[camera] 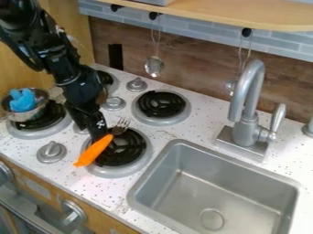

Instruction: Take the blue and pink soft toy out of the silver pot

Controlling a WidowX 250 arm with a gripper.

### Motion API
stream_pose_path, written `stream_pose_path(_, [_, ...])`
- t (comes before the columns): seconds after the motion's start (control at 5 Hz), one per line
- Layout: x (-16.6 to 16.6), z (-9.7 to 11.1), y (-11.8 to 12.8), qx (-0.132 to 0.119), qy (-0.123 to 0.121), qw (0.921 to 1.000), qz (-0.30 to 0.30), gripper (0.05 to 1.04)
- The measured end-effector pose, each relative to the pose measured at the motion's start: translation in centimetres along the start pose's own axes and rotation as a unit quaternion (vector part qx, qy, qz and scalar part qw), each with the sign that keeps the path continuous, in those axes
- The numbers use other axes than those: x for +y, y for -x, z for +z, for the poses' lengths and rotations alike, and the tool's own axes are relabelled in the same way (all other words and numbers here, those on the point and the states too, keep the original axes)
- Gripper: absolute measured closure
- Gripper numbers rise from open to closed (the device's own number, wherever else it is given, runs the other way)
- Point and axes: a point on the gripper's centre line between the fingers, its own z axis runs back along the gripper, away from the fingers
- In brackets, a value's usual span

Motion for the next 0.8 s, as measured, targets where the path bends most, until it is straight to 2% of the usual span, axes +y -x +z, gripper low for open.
stream_pose_path(0.2, [-0.1,-1.1,0.6,0.013,0.013,0.9998,0.006,0.094])
stream_pose_path(0.6, [5.7,0.9,0.3,-0.029,-0.026,0.9974,0.061,0.094])
stream_pose_path(0.8, [8.8,3.2,0.4,-0.054,-0.062,0.9925,0.091,0.094])
